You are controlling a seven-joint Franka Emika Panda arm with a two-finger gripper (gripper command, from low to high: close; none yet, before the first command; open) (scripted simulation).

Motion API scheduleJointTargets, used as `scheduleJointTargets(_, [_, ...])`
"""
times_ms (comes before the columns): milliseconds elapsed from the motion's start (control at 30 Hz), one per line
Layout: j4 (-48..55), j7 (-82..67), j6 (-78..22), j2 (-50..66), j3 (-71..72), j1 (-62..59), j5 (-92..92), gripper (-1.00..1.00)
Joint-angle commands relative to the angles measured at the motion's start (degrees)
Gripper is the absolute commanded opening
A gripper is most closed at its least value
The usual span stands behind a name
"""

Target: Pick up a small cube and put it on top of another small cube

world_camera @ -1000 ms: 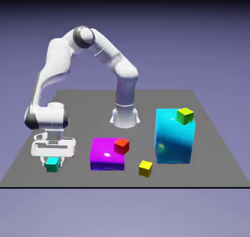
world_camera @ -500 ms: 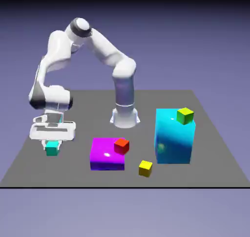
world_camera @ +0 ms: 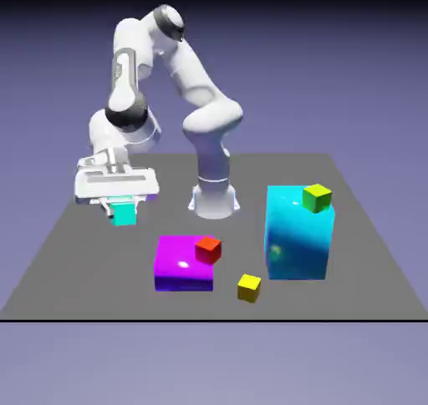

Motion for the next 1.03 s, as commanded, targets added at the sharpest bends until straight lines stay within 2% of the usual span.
scheduleJointTargets(0, [-1.08,1.84,-1.44,0.68,2.08,-1.54,-2.30,-1.00])
scheduleJointTargets(367, [-12.96,21.82,-17.88,8.12,24.93,-18.50,-27.40,-1.00])
scheduleJointTargets(433, [-13.11,22.07,-18.09,8.22,25.21,-18.71,-27.70,-1.00])
scheduleJointTargets(933, [-10.74,5.32,-8.67,17.44,2.97,10.86,-6.70,-1.00])
scheduleJointTargets(967, [-10.74,5.32,-8.67,17.44,2.97,10.86,-6.70,1.00])
scheduleJointTargets(1000, [-10.74,5.32,-8.67,17.44,2.97,10.86,-6.70,1.00])
